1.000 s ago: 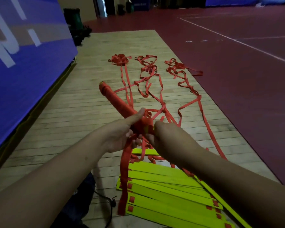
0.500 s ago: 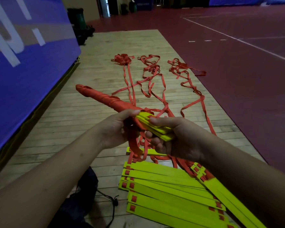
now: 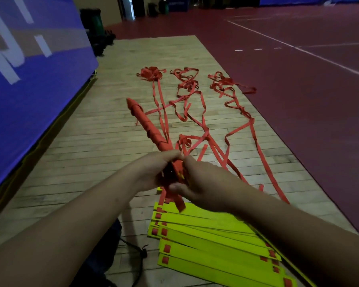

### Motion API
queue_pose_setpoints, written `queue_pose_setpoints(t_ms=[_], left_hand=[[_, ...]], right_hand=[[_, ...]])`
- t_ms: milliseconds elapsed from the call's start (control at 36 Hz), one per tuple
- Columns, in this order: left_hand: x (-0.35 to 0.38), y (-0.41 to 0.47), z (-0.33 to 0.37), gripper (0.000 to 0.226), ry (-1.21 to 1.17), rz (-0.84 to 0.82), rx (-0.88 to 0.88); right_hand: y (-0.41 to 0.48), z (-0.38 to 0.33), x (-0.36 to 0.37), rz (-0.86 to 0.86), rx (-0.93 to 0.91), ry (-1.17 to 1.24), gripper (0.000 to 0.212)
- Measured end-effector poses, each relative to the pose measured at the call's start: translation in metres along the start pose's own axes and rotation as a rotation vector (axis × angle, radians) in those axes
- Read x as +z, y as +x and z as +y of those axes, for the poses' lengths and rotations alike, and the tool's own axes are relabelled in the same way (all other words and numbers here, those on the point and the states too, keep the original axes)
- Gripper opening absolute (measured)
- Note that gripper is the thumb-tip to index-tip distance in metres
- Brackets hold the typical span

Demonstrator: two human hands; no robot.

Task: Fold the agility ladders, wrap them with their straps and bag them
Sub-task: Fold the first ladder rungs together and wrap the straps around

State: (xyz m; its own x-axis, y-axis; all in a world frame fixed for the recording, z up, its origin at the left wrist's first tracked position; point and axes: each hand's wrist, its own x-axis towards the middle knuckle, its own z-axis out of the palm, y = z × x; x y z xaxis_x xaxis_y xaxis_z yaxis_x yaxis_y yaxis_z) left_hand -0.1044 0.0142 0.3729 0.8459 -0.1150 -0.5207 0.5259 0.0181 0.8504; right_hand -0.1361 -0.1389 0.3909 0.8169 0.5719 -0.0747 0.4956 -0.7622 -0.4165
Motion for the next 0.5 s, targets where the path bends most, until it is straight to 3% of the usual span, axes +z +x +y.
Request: queue_pose_setpoints(t_ms=[83,167,222,306,361,389,444,500], left_hand=[[-0.007,-0.001,0.006,0.017,-0.043,-0.047,0.024],[-0.003,-0.005,0.005,0.024,-0.051,-0.131,0.056],[0.005,-0.007,0.001,0.003,-0.021,-0.234,0.056],[0.013,-0.010,-0.007,0.036,0.080,-0.374,0.054],[0.022,-0.016,-0.011,0.041,0.142,-0.470,0.057],[0.027,-0.017,-0.014,0.046,0.178,-0.508,0.046],[0.038,-0.020,-0.019,0.056,0.266,-0.553,0.049],[0.043,-0.019,-0.023,0.048,0.304,-0.549,0.061]], right_hand=[[0.001,0.015,-0.019,0.025,0.159,0.587,0.078],[0.013,0.045,-0.022,0.110,0.380,0.990,0.068],[0.021,0.060,-0.016,0.153,0.473,1.130,0.067],[0.029,0.066,-0.009,0.112,0.523,1.443,0.073],[0.033,0.065,-0.007,0.066,0.473,1.684,0.078],[0.035,0.064,-0.006,0.083,0.430,1.825,0.074],[0.035,0.060,-0.010,0.180,0.355,2.072,0.044],[0.032,0.060,-0.012,0.225,0.318,2.119,0.017]])
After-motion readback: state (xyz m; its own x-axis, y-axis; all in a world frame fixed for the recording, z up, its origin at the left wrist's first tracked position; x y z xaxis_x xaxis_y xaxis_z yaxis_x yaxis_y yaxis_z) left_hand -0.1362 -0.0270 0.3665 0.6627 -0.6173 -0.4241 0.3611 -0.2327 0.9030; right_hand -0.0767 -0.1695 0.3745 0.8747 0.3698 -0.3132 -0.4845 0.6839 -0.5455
